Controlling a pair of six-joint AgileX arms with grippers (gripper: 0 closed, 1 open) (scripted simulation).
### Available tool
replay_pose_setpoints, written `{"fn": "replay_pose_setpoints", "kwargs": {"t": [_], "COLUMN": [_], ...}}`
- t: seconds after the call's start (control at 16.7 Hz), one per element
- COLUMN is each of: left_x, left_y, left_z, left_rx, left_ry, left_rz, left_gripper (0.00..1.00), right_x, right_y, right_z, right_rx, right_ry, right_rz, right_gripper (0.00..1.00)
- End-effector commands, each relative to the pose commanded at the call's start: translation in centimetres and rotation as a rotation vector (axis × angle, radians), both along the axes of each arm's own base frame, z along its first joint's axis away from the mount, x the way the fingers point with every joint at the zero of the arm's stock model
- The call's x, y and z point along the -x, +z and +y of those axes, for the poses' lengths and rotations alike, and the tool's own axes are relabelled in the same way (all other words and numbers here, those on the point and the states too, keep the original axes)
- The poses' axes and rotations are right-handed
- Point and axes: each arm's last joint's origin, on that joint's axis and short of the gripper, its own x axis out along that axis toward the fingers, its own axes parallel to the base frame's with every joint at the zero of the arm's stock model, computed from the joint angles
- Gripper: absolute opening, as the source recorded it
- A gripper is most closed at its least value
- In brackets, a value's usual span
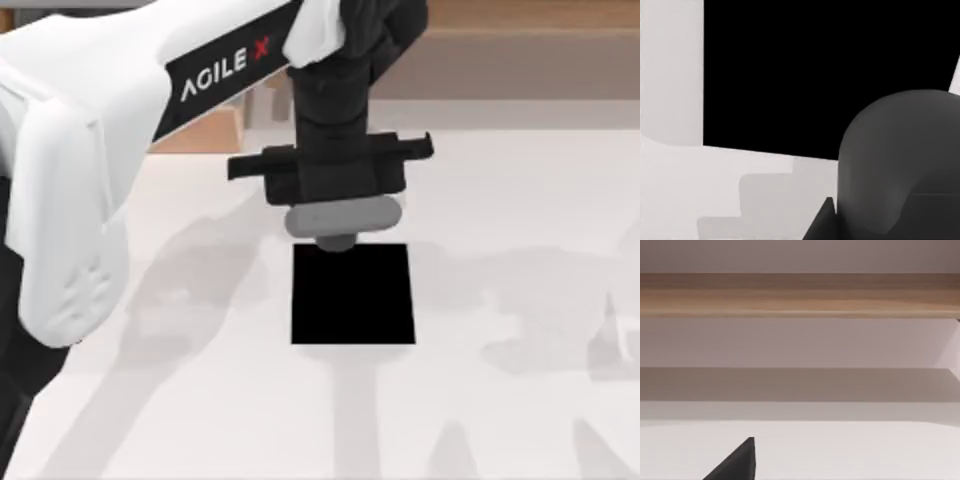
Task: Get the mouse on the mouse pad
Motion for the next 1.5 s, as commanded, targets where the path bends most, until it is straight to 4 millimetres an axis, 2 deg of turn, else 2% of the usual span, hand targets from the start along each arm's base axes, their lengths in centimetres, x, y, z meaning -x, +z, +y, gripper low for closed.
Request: {"fn": "replay_pose_setpoints", "kwargs": {"t": [0.12, 0.24, 0.6, 1.14, 1.32, 1.5], "left_x": [1.3, 1.8, 1.6, 1.0, 1.0, 1.3], "left_y": [-0.8, -1.1, -0.8, 0.6, -0.4, -2.7], "left_z": [-1.6, -2.0, -1.8, -1.5, -1.8, -2.0], "left_rx": [-0.012, -0.018, -0.012, 0.042, 0.042, 0.02], "left_ry": [-0.104, -0.134, -0.129, -0.112, -0.118, -0.128], "left_rz": [0.025, 0.037, 0.027, -0.098, -0.099, -0.046], "left_gripper": [0.0, 0.0, 0.0, 0.0, 0.0, 0.0], "right_x": [0.0, 0.0, 0.0, 0.0, 0.0, 0.0], "right_y": [0.0, 0.0, 0.0, 0.0, 0.0, 0.0], "right_z": [0.0, 0.0, 0.0, 0.0, 0.0, 0.0], "right_rx": [0.0, 0.0, 0.0, 0.0, 0.0, 0.0], "right_ry": [0.0, 0.0, 0.0, 0.0, 0.0, 0.0], "right_rz": [0.0, 0.0, 0.0, 0.0, 0.0, 0.0], "right_gripper": [1.0, 1.0, 1.0, 1.0, 1.0, 1.0]}}
